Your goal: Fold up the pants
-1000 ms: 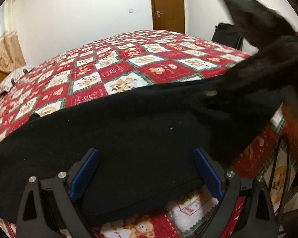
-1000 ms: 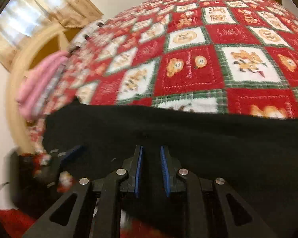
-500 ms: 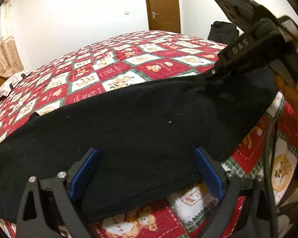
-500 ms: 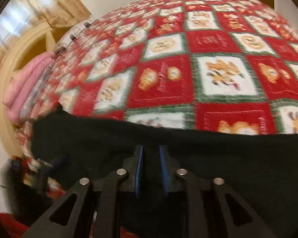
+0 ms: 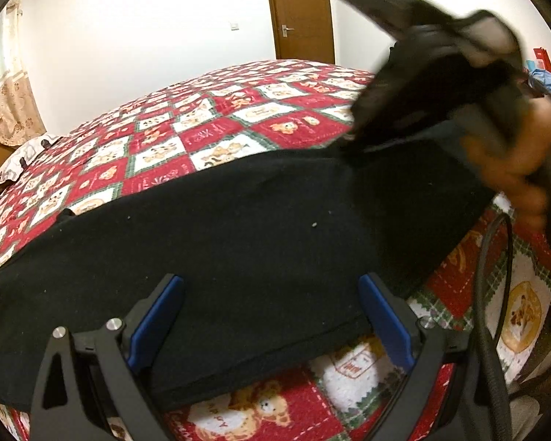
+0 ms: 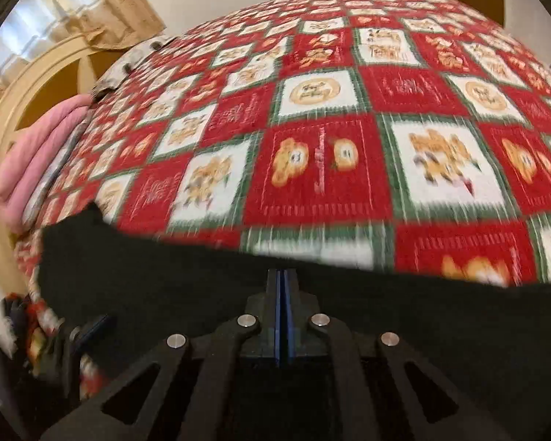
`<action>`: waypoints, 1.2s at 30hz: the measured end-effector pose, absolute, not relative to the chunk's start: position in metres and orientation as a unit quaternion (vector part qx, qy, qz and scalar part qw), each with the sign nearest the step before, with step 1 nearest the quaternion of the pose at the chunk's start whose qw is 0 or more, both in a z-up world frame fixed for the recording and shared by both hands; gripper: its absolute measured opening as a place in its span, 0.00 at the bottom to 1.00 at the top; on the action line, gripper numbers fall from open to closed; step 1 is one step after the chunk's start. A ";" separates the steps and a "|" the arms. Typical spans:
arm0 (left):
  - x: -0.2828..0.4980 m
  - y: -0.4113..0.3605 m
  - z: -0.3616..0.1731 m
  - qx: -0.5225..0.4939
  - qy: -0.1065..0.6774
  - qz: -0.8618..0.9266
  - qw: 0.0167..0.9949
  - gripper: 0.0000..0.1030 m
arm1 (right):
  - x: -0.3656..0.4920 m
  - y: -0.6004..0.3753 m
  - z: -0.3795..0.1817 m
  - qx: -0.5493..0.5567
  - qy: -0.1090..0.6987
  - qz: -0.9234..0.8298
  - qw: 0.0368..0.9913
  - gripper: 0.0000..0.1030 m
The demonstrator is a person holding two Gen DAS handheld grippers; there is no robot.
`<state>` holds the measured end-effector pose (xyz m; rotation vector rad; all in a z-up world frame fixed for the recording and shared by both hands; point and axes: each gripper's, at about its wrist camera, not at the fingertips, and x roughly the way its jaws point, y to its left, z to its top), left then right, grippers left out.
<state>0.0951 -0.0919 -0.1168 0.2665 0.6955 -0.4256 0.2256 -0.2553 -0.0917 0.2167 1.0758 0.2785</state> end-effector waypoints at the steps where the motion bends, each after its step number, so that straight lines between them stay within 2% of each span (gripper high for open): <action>1: 0.094 -0.092 -0.117 0.130 0.336 -0.206 0.910 0.96 | 0.234 -0.253 -0.090 0.104 0.498 0.126 0.852 0.02; 6: 0.093 -0.088 -0.116 0.119 0.330 -0.210 0.913 0.96 | 0.236 -0.278 -0.073 0.217 0.464 0.141 0.847 0.02; 11: 0.092 -0.086 -0.112 0.114 0.324 -0.212 0.915 0.96 | 0.185 -0.265 -0.054 0.145 0.444 0.166 0.868 0.02; 15: 0.088 -0.070 -0.090 0.130 0.290 -0.178 0.931 0.96 | 0.159 -0.274 -0.088 0.147 0.477 0.138 0.855 0.03; 16: 0.087 -0.062 -0.084 0.130 0.280 -0.163 0.937 0.96 | 0.154 -0.281 -0.093 0.170 0.458 0.143 0.861 0.03; 20: 0.091 -0.004 -0.065 0.099 0.272 -0.088 0.953 0.96 | 0.145 -0.289 -0.088 0.226 0.442 0.125 0.859 0.03; 25: 0.088 0.097 -0.061 0.059 0.274 0.063 0.958 0.96 | 0.133 -0.245 -0.059 0.190 0.394 0.192 0.879 0.03; 34: 0.116 0.200 -0.095 0.030 0.334 0.212 0.918 0.95 | 0.122 -0.117 -0.097 0.127 0.471 0.284 0.826 0.03; 36: 0.120 0.215 -0.111 0.016 0.357 0.217 0.908 1.00 | 0.116 -0.114 -0.105 0.138 0.460 0.274 0.833 0.03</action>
